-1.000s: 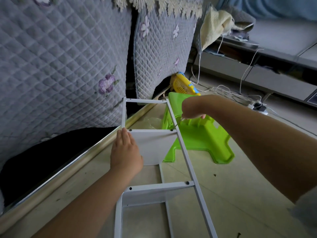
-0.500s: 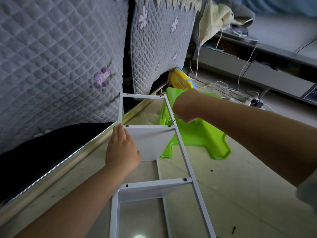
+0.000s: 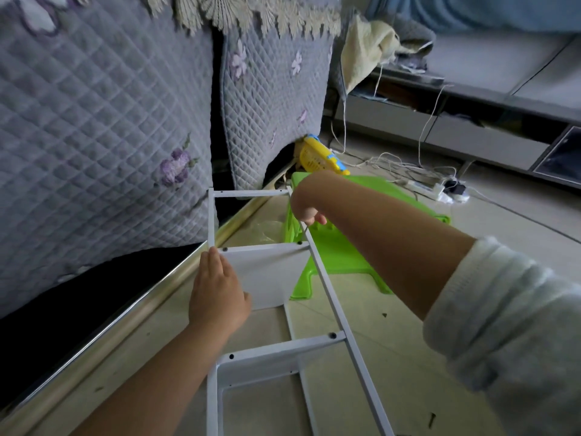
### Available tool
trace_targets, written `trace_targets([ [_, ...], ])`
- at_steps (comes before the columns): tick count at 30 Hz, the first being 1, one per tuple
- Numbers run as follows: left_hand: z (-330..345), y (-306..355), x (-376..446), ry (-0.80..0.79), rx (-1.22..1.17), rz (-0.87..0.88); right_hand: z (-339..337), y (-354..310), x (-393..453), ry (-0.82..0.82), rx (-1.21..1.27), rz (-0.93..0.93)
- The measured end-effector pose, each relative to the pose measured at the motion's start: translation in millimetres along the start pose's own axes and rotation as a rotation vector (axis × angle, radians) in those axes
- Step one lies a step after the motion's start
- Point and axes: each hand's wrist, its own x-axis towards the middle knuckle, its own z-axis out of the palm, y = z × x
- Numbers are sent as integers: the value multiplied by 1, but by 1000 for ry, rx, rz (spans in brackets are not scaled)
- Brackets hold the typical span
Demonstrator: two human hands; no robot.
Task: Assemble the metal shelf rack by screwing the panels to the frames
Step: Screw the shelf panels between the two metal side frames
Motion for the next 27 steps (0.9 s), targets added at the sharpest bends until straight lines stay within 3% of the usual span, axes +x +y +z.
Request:
trace_targets([
  [6,0,-2,1,20,6,6,21,7,-9,342,-417,-130],
  [10,0,0,0,18,-6,-5,37,18,-4,466,-593,-174],
  [13,1,2,1,30,31,1,37,21,-2,441,-643,-242],
  [17,2,2,2,28,36,-6,30,17,2,367,-594,-192],
  [25,3,1,0,37,-6,-2,19,14,14,16,-49,-10],
  [27,1,0,1,34,-62,7,25,13,9,64,-9,14],
])
